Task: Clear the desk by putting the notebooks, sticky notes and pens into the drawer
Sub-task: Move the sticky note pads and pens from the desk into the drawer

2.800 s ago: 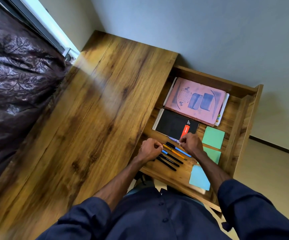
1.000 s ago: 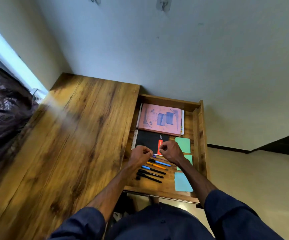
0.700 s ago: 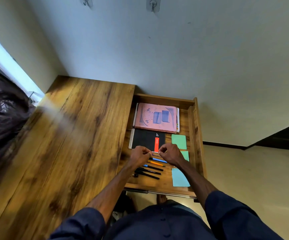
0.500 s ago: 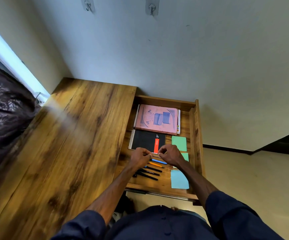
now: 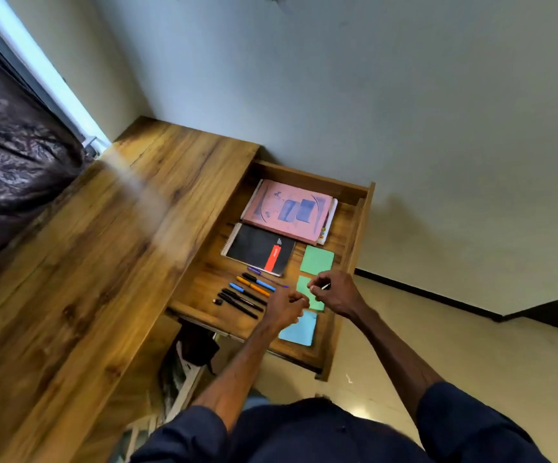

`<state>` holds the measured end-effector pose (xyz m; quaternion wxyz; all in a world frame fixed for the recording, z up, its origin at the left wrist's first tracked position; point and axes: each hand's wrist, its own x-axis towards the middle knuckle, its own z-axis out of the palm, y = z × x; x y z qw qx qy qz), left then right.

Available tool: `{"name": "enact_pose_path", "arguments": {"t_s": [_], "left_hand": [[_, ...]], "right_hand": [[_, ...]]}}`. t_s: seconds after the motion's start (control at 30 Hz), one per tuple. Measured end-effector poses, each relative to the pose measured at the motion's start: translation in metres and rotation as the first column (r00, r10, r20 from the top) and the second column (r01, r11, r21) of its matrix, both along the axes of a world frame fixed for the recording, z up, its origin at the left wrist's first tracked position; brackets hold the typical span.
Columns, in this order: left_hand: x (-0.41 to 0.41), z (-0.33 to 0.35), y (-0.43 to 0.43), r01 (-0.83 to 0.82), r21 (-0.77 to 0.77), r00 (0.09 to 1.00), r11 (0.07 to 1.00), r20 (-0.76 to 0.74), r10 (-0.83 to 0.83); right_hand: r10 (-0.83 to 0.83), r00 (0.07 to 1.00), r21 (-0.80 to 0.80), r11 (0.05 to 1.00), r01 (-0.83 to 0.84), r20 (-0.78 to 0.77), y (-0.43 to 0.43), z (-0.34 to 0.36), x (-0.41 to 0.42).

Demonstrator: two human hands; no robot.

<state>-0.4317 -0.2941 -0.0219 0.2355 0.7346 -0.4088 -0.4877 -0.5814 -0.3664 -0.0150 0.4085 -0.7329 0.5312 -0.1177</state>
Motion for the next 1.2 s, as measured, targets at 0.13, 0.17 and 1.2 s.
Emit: {"name": "enact_pose_path", "arguments": {"t_s": [0.13,0.17,1.2], "left_hand": [[-0.053,0.002,0.008,-0.026,0.034,1.0,0.999,-0.008,0.026],[-0.061,0.002,0.008,-0.017,0.047,1.0,0.999,-0.018,0.018],[-0.154,0.0,-0.14,-0.569,0.807,-0.533,0.154,-0.505,0.678]], "right_hand": [[-0.02,0.999,0.024,0.999,0.021,-0.041,0.006,0.003,-0.048],[-0.04,0.998,0.029,0.999,0.041,-0.039,0.004,0.003,-0.057],[-0.485,0.87,0.97,0.239,0.033,0.09,-0.199,-0.047,-0.076]]}}
